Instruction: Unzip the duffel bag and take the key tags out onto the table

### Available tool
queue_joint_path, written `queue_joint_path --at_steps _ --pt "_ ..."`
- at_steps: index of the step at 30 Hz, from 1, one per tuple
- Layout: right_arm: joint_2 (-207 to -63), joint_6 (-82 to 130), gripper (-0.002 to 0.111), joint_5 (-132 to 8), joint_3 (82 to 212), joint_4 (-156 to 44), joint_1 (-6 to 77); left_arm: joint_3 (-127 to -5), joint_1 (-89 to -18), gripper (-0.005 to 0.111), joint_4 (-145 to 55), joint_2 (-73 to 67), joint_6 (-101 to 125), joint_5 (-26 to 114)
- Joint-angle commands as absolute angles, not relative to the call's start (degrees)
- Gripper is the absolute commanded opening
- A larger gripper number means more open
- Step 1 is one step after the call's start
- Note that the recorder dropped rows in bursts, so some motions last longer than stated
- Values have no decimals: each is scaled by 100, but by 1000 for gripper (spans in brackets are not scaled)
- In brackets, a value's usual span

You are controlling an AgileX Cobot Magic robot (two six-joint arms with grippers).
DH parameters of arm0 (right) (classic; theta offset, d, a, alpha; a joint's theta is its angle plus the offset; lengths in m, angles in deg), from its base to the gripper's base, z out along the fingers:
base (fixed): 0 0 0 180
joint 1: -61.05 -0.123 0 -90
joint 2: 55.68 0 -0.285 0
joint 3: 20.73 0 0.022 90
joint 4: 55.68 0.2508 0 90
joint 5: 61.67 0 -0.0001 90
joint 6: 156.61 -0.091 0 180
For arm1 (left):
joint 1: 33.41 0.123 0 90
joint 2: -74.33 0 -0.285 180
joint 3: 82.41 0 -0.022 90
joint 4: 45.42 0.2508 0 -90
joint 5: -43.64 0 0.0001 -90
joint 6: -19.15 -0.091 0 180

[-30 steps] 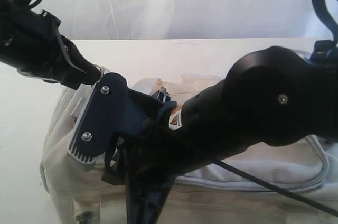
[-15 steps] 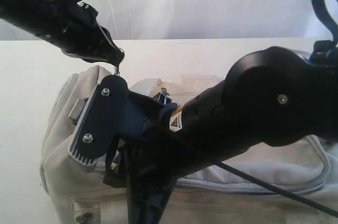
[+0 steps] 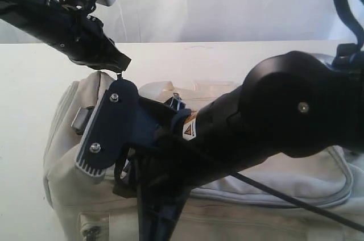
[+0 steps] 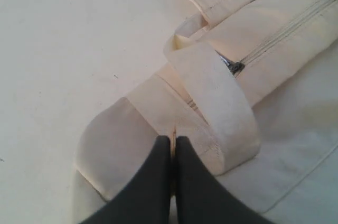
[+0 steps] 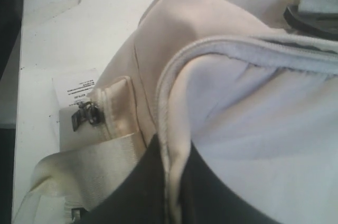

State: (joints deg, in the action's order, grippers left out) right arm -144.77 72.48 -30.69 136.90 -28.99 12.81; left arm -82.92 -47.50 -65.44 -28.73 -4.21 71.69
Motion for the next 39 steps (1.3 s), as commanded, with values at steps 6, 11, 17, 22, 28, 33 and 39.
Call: queue_joint_path --at_steps 6,11,17,22,28,33,39 --pt "-14480 7186 0 -2565 13680 -2755 1249 -8795 -4652 69 -6152 -2807 -518 7417" --pt "-14468 6990 0 -2565 13680 -2755 1249 -9445 -4652 72 -5500 -2312 -239 9104" --pt "-14281 6846 19 -2404 13840 -2780 1249 -9520 -4652 32 -5204 -1202 -77 10306" --pt "-13846 6093 52 -2324 14082 -3589 1260 -8933 -4652 0 -5406 -59 -2 10733" --pt "-13226 4822 60 -1374 14199 -4921 1260 -7695 -4652 0 -6181 1479 -167 11231" --pt "-13200 4737 60 -642 14164 -4671 1248 -6486 -4652 0 -6433 2450 -266 11329" --pt "-13410 4758 60 -615 13866 -4849 1248 -5428 -4652 0 -6669 2951 -266 10717"
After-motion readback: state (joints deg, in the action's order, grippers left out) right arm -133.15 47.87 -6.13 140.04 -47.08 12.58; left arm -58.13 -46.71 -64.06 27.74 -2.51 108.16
